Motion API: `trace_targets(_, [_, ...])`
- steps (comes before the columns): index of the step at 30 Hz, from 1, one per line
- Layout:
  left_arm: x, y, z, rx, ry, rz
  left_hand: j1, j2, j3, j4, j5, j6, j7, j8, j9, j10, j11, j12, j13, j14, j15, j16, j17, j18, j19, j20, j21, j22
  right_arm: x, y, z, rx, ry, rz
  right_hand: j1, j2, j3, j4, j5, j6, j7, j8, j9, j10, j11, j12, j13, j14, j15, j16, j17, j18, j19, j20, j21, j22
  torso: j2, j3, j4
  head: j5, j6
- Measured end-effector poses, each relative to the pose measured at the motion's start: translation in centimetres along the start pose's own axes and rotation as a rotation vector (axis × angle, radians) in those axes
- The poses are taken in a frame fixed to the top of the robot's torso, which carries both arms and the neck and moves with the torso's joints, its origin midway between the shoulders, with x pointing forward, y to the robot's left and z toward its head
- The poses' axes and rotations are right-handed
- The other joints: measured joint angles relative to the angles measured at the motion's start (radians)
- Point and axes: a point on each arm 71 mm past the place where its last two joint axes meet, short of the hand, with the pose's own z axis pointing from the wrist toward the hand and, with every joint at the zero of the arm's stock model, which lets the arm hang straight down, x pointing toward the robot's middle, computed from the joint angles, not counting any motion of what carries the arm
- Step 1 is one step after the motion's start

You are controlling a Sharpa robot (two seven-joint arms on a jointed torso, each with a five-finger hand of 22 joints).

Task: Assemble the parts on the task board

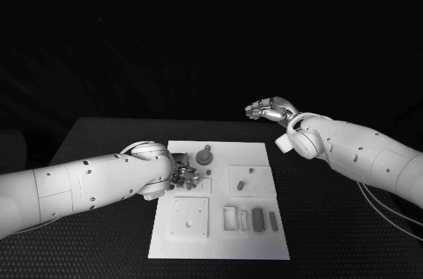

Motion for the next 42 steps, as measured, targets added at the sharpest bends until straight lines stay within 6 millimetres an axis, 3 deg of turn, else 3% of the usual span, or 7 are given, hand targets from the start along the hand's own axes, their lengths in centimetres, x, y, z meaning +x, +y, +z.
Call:
trace_targets(9, [-0.09,-0.06,0.06,-0.002,0.010,0.008,0.000,0.000,0.002,0.002,-0.010,0.001,0.001,0.000,0.004,0.000,0.000,0.004,-0.001,0.000,0.000,0.004,-0.005,0.000,0.000,0.000,0.000,0.000,0.07,0.01,0.02,0.000,0.003,0.001,0.000,0.000,0.000,0.000,0.000,0.000,0.000,0.000,0.000,0.000,0.000,0.000,0.000,0.000,0.000,-0.004,0.000,0.000,0.000,0.000,0.000,0.001,0.000,0.0000,-0.0006,0.000,0.000])
trace_targets(17, [-0.13,-0.12,0.15,-0.002,0.009,0.009,0.000,0.000,0.006,0.015,-0.048,0.004,-0.002,0.000,0.012,0.000,0.000,0.009,-0.010,-0.002,0.002,0.011,-0.018,0.000,0.000,0.000,0.000,0.000,0.11,0.02,0.03,-0.001,0.005,0.001,0.000,0.000,0.000,0.000,0.000,0.000,0.000,0.000,-0.001,0.000,0.000,0.000,-0.001,0.000,0.000,-0.004,0.000,0.000,0.000,0.000,0.000,0.002,0.000,-0.0001,-0.0002,-0.003,0.000])
trace_targets(21, [0.00,-0.12,0.27,-0.004,0.013,0.009,-0.021,0.021,-0.004,0.026,-0.065,0.015,-0.005,0.002,0.021,0.000,0.000,0.016,-0.013,-0.002,0.002,0.015,-0.022,0.000,0.000,0.000,0.000,0.000,0.15,0.04,0.04,-0.001,0.006,0.001,0.000,0.000,0.000,0.000,0.000,0.000,0.000,0.005,-0.001,0.000,0.000,0.000,-0.001,0.000,0.000,-0.004,0.000,0.000,0.000,0.000,-0.003,0.002,0.000,0.0001,-0.0004,-0.003,0.000])
trace_targets(40, [0.08,-0.11,0.31,-0.008,0.032,0.020,-0.055,0.009,-0.008,0.033,-0.054,0.045,-0.024,0.000,0.021,0.000,0.000,0.020,-0.020,-0.029,-0.007,0.022,-0.032,0.000,-0.008,0.000,0.004,0.000,0.16,0.04,0.00,-0.001,0.009,0.002,0.000,0.000,0.000,0.000,0.000,0.000,0.000,0.005,-0.002,0.000,0.000,-0.004,-0.002,-0.004,0.003,-0.004,-0.001,0.000,0.000,0.000,-0.004,0.004,0.000,0.0003,0.0004,-0.005,0.000])
trace_targets(42, [0.08,-0.11,0.31,-0.009,0.032,0.020,-0.060,0.004,0.000,0.041,-0.065,0.046,-0.024,0.000,0.023,0.000,0.000,0.020,-0.022,-0.029,-0.007,0.022,-0.036,0.000,-0.008,0.000,0.004,0.000,0.15,0.03,-0.01,-0.001,0.009,0.002,0.000,0.000,0.000,0.000,0.000,0.000,0.000,0.005,-0.002,0.000,0.000,-0.004,-0.002,-0.004,0.003,-0.004,-0.001,0.000,0.000,0.000,-0.004,0.004,0.000,0.0003,0.0004,-0.006,0.000])
